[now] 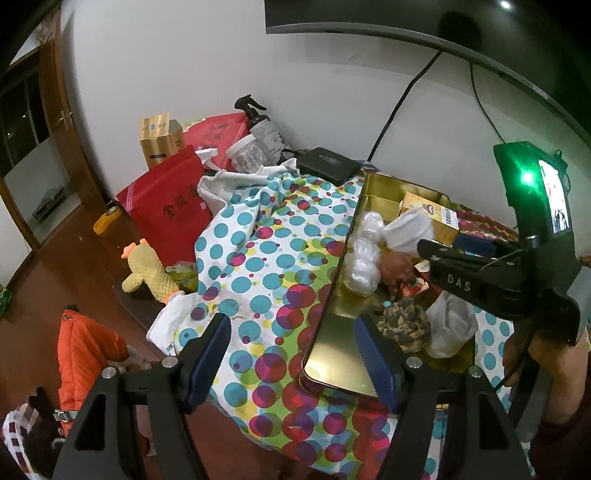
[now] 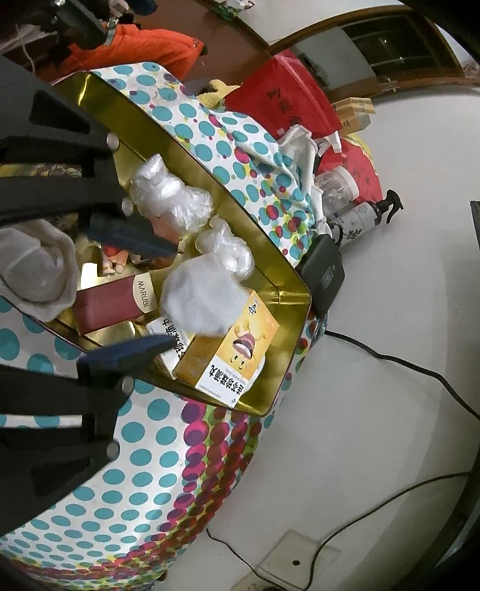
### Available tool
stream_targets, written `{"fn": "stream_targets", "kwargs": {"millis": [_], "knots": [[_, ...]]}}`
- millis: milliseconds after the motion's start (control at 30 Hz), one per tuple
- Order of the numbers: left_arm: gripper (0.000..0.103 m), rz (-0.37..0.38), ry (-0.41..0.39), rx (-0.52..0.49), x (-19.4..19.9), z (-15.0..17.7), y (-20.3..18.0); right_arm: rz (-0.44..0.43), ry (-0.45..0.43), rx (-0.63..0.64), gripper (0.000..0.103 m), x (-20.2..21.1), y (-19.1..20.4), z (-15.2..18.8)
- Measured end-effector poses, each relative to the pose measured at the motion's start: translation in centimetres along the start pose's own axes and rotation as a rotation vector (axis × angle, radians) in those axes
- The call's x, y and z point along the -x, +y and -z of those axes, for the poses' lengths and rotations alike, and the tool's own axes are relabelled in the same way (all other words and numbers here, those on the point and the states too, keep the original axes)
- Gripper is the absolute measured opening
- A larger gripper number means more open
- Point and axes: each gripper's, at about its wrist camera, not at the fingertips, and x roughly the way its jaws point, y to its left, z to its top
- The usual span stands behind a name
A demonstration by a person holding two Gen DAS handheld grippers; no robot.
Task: Organize objects
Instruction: 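Carry the white sock with the right gripper into the gold tray and release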
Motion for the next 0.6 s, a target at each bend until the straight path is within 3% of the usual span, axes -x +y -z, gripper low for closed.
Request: {"fn": "stream_targets", "kwargs": {"millis": [133,300,467,533,600], "knots": [[0.071,0.001,0.001,0.003,0.3,-0.1,-0.3,0.020,-0.043,-0.012,0.078,1.2,0.0,0.1],[0.079,0.007,0.000,0.008,0.9,-0.1,-0.7,0.011,-0.057,-0.031,0.084,2.9,0.2,0.4],[0.079,0.006,0.007,0.013,1.6,-0.1,-1.1,0.022,-0.082,-0.030,0.090,5.2,0.5,1.0],[0.079,0.007,0.015,0.015,1.9,-0.1,-1.3,0.037,-0.084,-0.036,0.099,6.0,0.5,1.3],[0.080,0.011,0.019,0.011,2.2,-0.1,-1.6,0.039,-0.103,-0.050,0.101,7.2,0.3,1.6]]}}
